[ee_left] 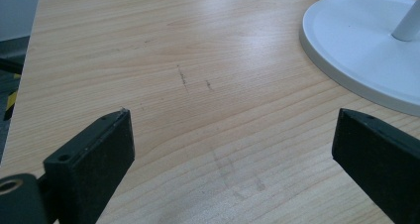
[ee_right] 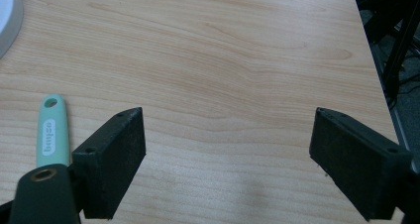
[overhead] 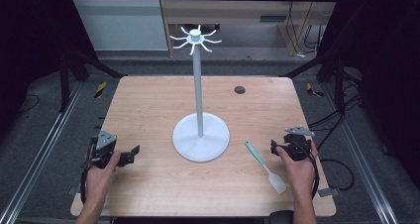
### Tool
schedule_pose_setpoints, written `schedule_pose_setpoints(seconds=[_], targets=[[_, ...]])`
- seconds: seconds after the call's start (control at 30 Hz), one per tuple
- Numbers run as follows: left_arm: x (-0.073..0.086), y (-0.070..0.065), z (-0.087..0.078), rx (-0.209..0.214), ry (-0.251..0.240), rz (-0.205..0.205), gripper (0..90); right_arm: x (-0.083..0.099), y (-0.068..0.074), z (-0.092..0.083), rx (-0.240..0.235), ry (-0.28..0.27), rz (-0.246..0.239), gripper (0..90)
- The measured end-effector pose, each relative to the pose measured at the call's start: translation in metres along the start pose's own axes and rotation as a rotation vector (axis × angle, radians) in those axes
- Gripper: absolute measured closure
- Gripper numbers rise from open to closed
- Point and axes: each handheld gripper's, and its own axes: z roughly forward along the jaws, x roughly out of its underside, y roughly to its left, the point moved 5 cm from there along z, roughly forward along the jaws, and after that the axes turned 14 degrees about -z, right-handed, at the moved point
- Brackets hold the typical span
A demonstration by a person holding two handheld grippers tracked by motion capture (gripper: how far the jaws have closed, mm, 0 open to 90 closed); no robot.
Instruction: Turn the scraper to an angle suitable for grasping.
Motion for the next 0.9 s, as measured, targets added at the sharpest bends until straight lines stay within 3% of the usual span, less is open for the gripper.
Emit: schedule_pose_setpoints(seconds=[0.1, 0.13, 0.17, 0.3, 0.33, 0.4, 0.47, 0.5, 0.53, 0.57, 0.7, 0.8, 0.9], targets=[[0.002, 0.0, 0.0, -0.003, 0.008, -0.006, 2.5, -0.004, 0.001, 0.001, 0.009, -0.01, -0.035, 14.6], [0.003, 0.0, -0.001, -0.004, 0.012, -0.001, 2.6, -0.007, 0.006, -0.001, 0.006, -0.006, -0.023, 15.6], [0.003, -0.002, -0.002, -0.007, 0.014, 0.008, 2.6, -0.013, 0.008, -0.003, 0.023, -0.013, -0.073, 20.7], [0.003, -0.003, -0.004, -0.021, 0.008, 0.021, 2.6, -0.033, 0.018, -0.005, 0.016, -0.011, -0.118, 29.0], [0.003, -0.003, -0.004, -0.026, 0.013, 0.024, 2.7, -0.049, 0.026, -0.001, -0.028, 0.006, -0.16, 36.8], [0.003, -0.002, -0.005, -0.027, 0.012, 0.019, 2.8, -0.058, 0.031, 0.004, -0.051, 0.022, -0.199, 44.3], [0.003, -0.001, -0.007, -0.028, 0.008, 0.02, 2.7, -0.065, 0.036, 0.01, -0.083, 0.013, -0.196, 56.4], [0.003, -0.001, -0.007, -0.028, 0.008, 0.02, 2.7, -0.065, 0.036, 0.01, -0.083, 0.013, -0.196, 56.4], [0.003, 0.0, -0.008, -0.033, 0.003, 0.021, 2.7, -0.065, 0.044, 0.017, -0.11, 0.009, -0.191, 66.7], [0.003, 0.002, -0.009, -0.036, 0.006, 0.018, 2.8, -0.064, 0.047, 0.019, -0.122, 0.01, -0.194, 69.3], [0.003, 0.002, -0.006, -0.031, 0.014, 0.003, 2.8, -0.058, 0.058, 0.018, -0.171, 0.01, -0.247, 81.5], [0.002, 0.001, -0.004, -0.032, 0.021, 0.008, 2.9, -0.051, 0.063, 0.015, -0.211, 0.028, -0.277, 86.8], [0.002, -0.001, -0.003, -0.029, 0.026, 0.014, 3.1, -0.045, 0.062, 0.014, -0.234, 0.029, -0.258, 88.9]])
